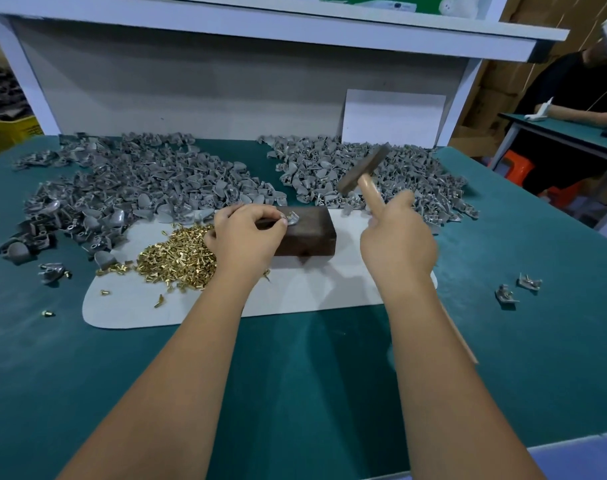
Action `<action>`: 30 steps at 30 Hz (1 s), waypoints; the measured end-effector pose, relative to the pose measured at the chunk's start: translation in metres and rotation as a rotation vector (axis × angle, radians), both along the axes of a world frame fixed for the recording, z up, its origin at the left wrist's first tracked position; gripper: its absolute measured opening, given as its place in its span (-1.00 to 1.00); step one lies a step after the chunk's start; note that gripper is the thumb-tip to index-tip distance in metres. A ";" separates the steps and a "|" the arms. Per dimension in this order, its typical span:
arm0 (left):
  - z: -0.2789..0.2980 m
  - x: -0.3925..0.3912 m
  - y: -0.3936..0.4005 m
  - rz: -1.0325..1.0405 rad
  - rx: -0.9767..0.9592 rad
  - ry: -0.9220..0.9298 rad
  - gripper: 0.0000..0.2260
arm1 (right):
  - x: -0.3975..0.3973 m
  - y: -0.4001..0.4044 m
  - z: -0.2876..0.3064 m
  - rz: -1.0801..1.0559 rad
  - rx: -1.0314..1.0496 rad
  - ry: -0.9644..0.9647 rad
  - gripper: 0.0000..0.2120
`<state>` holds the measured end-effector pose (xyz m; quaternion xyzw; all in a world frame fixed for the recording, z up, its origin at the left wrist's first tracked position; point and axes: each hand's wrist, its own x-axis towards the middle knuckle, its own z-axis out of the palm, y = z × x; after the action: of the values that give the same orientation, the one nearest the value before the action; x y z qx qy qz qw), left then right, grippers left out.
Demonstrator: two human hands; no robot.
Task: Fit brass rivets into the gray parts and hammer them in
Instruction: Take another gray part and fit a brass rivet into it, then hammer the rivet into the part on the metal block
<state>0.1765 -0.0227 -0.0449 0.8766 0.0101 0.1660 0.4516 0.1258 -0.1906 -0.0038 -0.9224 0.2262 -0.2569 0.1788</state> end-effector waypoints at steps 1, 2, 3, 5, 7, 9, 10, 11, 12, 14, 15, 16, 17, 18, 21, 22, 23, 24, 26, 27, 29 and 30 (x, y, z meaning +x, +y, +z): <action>0.000 0.000 0.000 0.000 -0.006 0.005 -0.87 | -0.002 0.001 0.005 0.019 -0.029 -0.033 -0.83; 0.000 0.001 0.001 -0.001 -0.007 0.008 -0.87 | -0.003 0.001 0.008 0.059 -0.049 -0.052 -0.89; 0.000 0.001 0.001 -0.002 -0.005 0.008 -0.88 | -0.005 0.001 0.011 0.126 -0.046 -0.059 -0.93; 0.000 0.001 0.001 -0.004 0.001 0.002 -0.88 | -0.011 0.005 0.018 0.287 0.013 -0.031 -0.93; -0.001 0.001 0.000 -0.003 0.008 -0.003 -0.87 | -0.016 0.010 0.024 0.376 0.016 0.024 -0.87; -0.002 0.001 -0.002 0.003 -0.003 -0.012 -0.85 | -0.021 0.014 0.029 0.393 -0.012 0.040 -0.60; -0.002 0.002 -0.003 0.011 -0.010 -0.017 -0.84 | -0.022 0.015 0.030 0.391 -0.031 0.032 -0.53; -0.002 0.002 -0.003 0.023 -0.014 -0.017 -0.84 | -0.023 0.015 0.031 0.387 -0.059 0.016 -0.51; -0.002 0.002 -0.004 0.037 -0.015 -0.016 -0.83 | -0.023 0.015 0.030 0.382 -0.095 -0.002 -0.51; -0.003 0.003 -0.004 0.052 -0.009 -0.017 -0.84 | -0.024 0.013 0.029 0.372 -0.168 -0.050 -0.50; -0.003 0.004 -0.004 0.052 -0.003 -0.018 -0.86 | -0.025 0.013 0.028 0.359 -0.194 -0.075 -0.49; -0.004 0.005 -0.004 0.048 0.006 -0.020 -0.88 | -0.026 0.013 0.025 0.347 -0.207 -0.100 -0.48; -0.004 0.005 -0.004 0.044 0.013 -0.021 -0.90 | -0.027 0.015 0.022 0.343 -0.218 -0.120 -0.48; -0.005 0.006 -0.004 0.043 0.017 -0.024 -0.92 | -0.028 0.016 0.018 0.344 -0.233 -0.128 -0.47; -0.006 0.006 -0.003 0.047 -0.020 -0.042 -0.96 | -0.028 0.022 0.006 0.374 -0.307 -0.056 -0.47; -0.006 0.006 -0.003 0.042 -0.040 -0.044 -0.96 | -0.027 0.024 0.004 0.383 -0.329 -0.022 -0.47; -0.006 0.006 -0.003 0.040 -0.052 -0.041 -0.96 | -0.026 0.025 0.004 0.382 -0.332 -0.008 -0.47; -0.006 0.007 -0.003 0.046 -0.050 -0.037 -0.95 | -0.025 0.027 0.005 0.372 -0.322 -0.026 -0.47; -0.006 0.007 -0.003 0.058 -0.019 -0.040 -0.94 | -0.023 0.028 0.007 0.333 -0.285 -0.118 -0.47; -0.007 0.006 -0.003 0.056 -0.008 -0.046 -0.93 | -0.024 0.028 0.007 0.314 -0.278 -0.160 -0.46; -0.006 0.006 -0.002 0.048 -0.015 -0.040 -0.94 | -0.025 0.026 0.004 0.316 -0.297 -0.151 -0.45; -0.006 0.006 -0.002 0.041 -0.026 -0.031 -0.96 | -0.026 0.026 0.001 0.339 -0.312 -0.094 -0.44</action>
<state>0.1820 -0.0246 -0.0505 0.8676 0.0234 0.1885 0.4595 0.1002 -0.1648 -0.0028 -0.9507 0.0168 -0.2976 0.0852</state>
